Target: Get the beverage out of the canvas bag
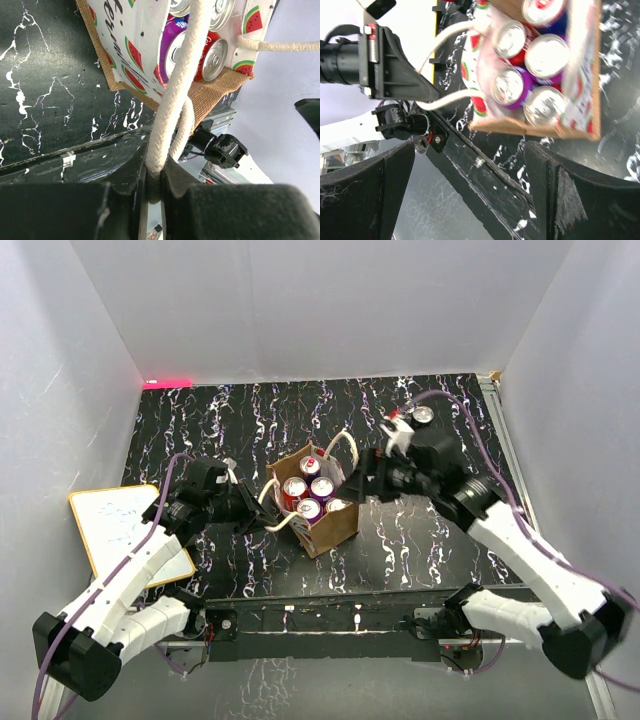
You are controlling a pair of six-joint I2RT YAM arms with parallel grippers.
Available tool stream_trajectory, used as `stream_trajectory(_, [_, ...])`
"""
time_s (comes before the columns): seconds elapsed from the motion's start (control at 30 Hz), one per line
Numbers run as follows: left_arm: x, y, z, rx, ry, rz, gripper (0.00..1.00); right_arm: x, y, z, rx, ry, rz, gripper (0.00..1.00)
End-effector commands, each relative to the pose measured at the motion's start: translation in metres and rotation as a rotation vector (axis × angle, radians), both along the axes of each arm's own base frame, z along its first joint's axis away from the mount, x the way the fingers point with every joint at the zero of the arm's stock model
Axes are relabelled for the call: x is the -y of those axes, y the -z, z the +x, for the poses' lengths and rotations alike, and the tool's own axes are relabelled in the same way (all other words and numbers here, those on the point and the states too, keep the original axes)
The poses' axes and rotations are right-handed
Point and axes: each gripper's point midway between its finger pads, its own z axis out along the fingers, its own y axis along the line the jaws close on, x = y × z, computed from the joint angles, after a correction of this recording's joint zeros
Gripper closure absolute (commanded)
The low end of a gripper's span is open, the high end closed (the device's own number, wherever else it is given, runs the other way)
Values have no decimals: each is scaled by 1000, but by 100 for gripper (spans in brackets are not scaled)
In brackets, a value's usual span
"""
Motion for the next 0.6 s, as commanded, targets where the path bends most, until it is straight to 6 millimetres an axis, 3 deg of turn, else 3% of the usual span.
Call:
stream_trajectory(0.0, [3, -3, 1, -3, -16, -38, 100, -56, -36, 29, 95, -73, -5, 8])
stream_trajectory(0.2, [0, -10, 4, 20, -49, -43, 100, -96, -4, 81, 21, 134, -222, 8])
stream_trajectory(0.43, [-2, -13, 3, 22, -70, -43, 100, -80, 36, 127, 21, 328, -491, 8])
stream_trajectory(0.5, [-3, -12, 2, 14, -73, -37, 100, -82, 39, 132, 40, 334, -498, 8])
stream_trajectory(0.57, [-4, -12, 0, 7, -77, -34, 100, -91, 57, 138, 36, 304, -521, 9])
